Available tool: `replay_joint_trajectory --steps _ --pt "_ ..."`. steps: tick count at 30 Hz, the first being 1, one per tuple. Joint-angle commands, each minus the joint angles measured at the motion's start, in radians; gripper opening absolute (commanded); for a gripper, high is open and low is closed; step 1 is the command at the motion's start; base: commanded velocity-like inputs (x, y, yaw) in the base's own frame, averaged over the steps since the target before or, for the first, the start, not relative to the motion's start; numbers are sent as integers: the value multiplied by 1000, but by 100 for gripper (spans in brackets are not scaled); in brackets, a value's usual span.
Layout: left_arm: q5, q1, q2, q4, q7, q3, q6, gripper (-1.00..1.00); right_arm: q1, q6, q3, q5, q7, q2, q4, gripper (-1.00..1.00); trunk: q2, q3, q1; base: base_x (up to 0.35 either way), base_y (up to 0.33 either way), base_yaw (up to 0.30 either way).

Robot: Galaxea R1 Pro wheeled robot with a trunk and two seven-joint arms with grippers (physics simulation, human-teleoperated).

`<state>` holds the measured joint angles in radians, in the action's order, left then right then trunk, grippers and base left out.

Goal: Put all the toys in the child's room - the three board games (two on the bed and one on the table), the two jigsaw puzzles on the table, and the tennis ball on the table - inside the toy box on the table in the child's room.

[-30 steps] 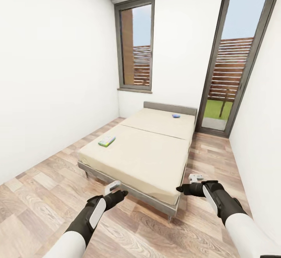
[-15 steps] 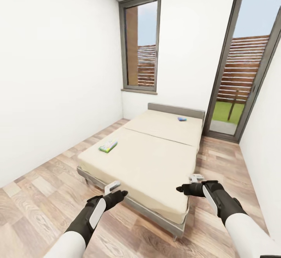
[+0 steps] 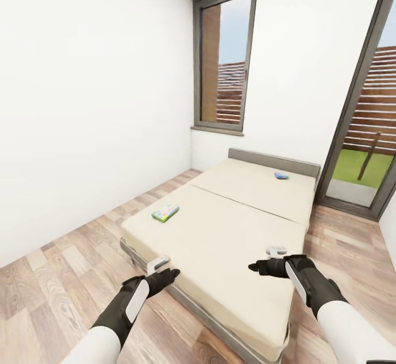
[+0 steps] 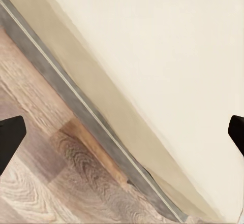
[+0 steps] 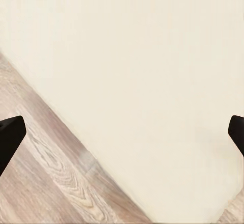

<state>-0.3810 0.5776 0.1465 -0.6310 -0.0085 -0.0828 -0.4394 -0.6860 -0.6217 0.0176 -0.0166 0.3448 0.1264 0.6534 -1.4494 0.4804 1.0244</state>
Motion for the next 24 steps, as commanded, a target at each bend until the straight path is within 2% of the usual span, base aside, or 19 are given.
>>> replay_joint_trajectory --steps 1,13,18,24 --pt "-5 1 1 -1 -1 -6 -7 100 0 -5 2 2 2 1 2 100 -1 1 1 327 -179 283" --pt "-5 1 1 -1 -1 -6 -9 100 -1 -6 1 18 2 0 2 100 -1 1 1 291 -213 287" --pt "-6 1 1 -1 -1 -6 -9 100 -1 -6 1 20 2 -1 2 100 -1 1 1 113 -252 290" --pt "-7 1 2 -1 -2 -5 -9 100 -1 -6 1 21 2 -1 2 100 -1 1 1 41 -118 290"
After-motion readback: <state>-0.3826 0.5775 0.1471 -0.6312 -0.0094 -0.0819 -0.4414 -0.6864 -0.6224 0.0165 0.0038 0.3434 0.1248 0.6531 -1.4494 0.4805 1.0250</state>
